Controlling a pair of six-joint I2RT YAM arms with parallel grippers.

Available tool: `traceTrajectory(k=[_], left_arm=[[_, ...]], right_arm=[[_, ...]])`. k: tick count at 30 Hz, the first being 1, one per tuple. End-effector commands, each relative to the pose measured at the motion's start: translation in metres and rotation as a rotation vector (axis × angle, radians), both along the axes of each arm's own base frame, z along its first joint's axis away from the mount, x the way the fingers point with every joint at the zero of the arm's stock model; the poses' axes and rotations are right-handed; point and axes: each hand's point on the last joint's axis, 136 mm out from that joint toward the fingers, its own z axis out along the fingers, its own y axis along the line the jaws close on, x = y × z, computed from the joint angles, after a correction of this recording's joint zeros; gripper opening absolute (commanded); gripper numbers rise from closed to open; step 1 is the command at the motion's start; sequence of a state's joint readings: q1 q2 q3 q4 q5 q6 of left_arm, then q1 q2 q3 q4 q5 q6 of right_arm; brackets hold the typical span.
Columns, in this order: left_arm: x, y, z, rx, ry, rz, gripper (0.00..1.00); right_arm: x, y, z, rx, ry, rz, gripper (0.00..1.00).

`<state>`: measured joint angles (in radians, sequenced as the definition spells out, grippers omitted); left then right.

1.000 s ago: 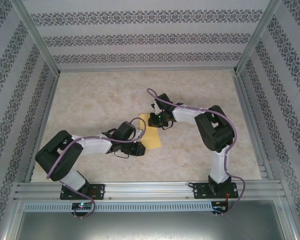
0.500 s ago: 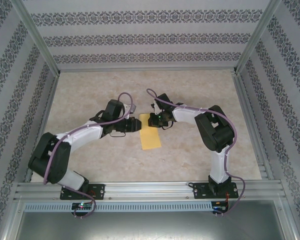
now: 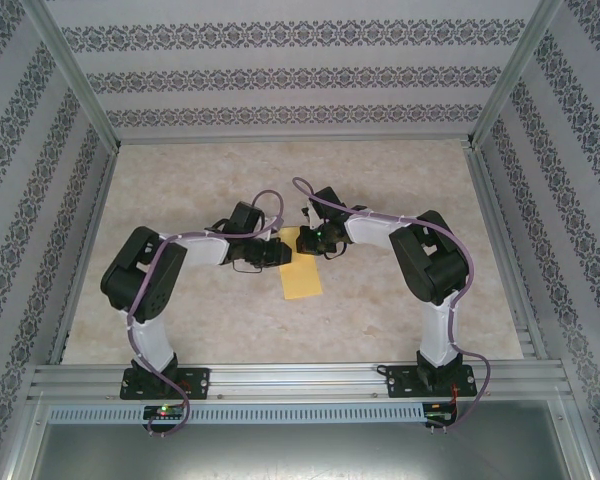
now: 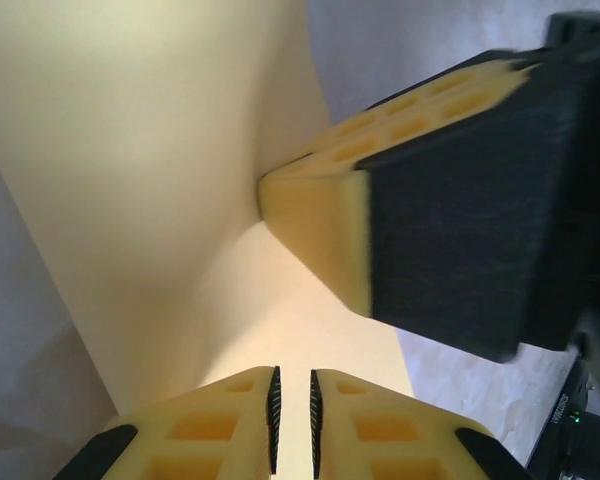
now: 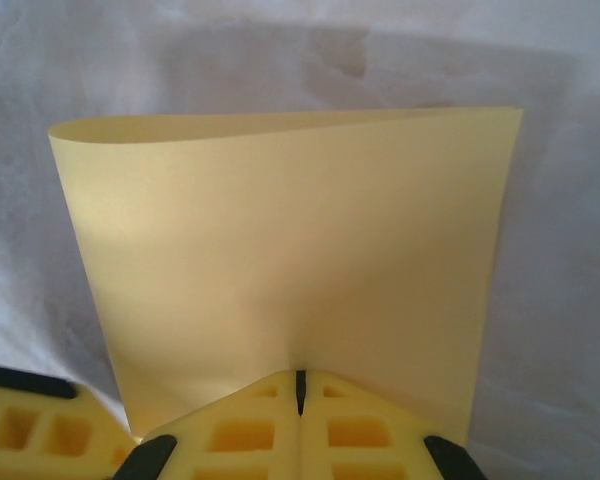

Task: Fold a paper plane with a square sheet of paper (fold left side to right side)
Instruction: Hold the square sheet of paper at the center of the table.

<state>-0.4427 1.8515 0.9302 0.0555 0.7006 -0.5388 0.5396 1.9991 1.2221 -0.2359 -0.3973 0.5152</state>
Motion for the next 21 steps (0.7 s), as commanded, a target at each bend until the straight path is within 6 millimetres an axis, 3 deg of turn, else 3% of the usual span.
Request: traceTrajectory(k=[1, 4, 7, 13, 16, 21], left_arm=[[0.011, -0.005, 0.003, -0.046, -0.022, 0.003, 0.2], [0.008, 0.001, -0.011, -0.007, 0.001, 0.019, 0.2], [0.001, 0.007, -0.022, 0.028, 0.024, 0.025, 0.19], [-0.012, 0.013, -0.037, 0.057, 0.052, 0.035, 0.19], [-0.014, 0.015, -0.039, 0.066, 0.054, 0.041, 0.19], [-0.015, 0.014, -0.037, 0.075, 0.049, 0.039, 0.19]], right_arm=[[-0.004, -0.008, -0.003, -0.062, -0.01, 0.013, 0.03], [-0.001, -0.004, 0.007, -0.039, -0.042, 0.02, 0.04], [0.006, 0.001, 0.031, 0.003, -0.107, 0.03, 0.05], [0.011, -0.004, 0.092, 0.038, -0.256, 0.02, 0.25], [-0.008, -0.011, 0.104, 0.04, -0.256, 0.028, 0.26], [-0.06, -0.014, 0.083, 0.039, -0.147, 0.066, 0.14]])
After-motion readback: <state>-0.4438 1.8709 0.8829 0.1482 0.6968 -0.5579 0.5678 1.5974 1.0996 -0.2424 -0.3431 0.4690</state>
